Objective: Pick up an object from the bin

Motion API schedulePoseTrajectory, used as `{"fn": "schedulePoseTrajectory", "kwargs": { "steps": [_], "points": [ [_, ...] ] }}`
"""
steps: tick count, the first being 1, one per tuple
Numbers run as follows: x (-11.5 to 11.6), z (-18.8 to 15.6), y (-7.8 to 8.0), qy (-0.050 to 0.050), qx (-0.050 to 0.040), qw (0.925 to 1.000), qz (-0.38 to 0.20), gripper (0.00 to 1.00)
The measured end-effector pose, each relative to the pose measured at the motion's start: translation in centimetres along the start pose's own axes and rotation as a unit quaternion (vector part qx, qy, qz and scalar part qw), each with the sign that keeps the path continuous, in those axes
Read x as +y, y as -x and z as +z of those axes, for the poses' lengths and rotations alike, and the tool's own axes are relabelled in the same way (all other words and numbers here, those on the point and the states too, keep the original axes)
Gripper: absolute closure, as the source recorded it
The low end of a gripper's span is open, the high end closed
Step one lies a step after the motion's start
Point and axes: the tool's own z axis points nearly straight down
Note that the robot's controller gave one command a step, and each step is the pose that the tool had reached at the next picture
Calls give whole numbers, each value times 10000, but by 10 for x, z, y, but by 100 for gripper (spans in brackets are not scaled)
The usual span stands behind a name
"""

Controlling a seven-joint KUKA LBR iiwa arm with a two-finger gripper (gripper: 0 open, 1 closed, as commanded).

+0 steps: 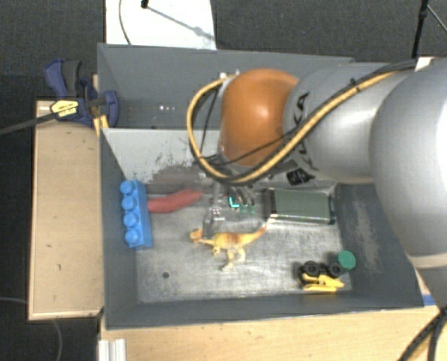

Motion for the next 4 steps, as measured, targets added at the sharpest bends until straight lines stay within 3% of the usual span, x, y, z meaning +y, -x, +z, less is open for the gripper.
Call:
{"fn": "schedulePoseTrajectory", "kwargs": {
  "steps": [1, 2, 3, 4],
  "points": [
    [-1, -4, 2, 5, -40, 10000, 18, 0],
    [-43, 47, -35, 2, -45, 9974, -724, 0],
    [-52, 25, -37, -1, -31, 9963, -865, 0],
    [-10, 27, -54, 1, -34, 9999, -157, 0]
  ]
}}
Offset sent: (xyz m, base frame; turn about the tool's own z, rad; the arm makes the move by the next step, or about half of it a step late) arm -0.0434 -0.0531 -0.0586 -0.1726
